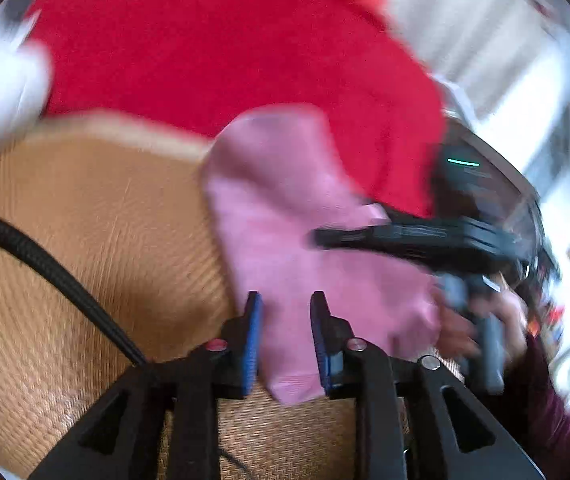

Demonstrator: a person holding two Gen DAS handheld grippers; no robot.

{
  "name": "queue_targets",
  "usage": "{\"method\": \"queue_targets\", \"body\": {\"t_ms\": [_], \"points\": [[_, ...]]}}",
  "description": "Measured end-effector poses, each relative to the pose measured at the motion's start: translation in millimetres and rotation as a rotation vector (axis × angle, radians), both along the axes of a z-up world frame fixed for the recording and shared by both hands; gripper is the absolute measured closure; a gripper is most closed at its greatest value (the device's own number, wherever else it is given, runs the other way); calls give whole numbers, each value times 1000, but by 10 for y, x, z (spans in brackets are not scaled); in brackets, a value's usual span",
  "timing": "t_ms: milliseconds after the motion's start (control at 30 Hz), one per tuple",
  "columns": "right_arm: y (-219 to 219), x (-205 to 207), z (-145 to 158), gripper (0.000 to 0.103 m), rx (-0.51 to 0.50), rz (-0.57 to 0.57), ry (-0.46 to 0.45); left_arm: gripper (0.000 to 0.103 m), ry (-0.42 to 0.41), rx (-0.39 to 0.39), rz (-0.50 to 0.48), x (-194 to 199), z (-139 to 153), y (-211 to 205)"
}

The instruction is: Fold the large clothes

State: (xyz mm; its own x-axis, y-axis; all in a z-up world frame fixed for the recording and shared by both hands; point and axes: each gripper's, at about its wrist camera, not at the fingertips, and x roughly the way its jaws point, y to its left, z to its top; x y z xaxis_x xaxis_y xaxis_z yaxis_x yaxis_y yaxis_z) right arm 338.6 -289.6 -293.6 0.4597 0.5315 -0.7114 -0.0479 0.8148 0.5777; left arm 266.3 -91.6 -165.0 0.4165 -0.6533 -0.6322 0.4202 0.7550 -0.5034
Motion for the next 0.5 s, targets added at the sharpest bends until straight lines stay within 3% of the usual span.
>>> {"method": "queue_targets", "body": {"t_ms": [67,133,200,333,433,500], "points": [[60,-56,111,82,-35,0,-48,78,163,-47,-4,211,-325,-36],[138,-172,306,83,-70,8,-119,78,269,-90,-27,310,-513,-173],[179,-268,482,84,-91,15,-170,78,227,-79,-53,286,-363,-339],[-17,-604,869,85,-119,-35,-303,78,39,-3,-131,156,174,-814],[-570,-873,996,86,-82,-158,-341,73,-77,64,-215,-16,415,-1274],[-970,-975,872,86,-68,-253,-297,69,-119,132,-268,-107,353,-1586]]}}
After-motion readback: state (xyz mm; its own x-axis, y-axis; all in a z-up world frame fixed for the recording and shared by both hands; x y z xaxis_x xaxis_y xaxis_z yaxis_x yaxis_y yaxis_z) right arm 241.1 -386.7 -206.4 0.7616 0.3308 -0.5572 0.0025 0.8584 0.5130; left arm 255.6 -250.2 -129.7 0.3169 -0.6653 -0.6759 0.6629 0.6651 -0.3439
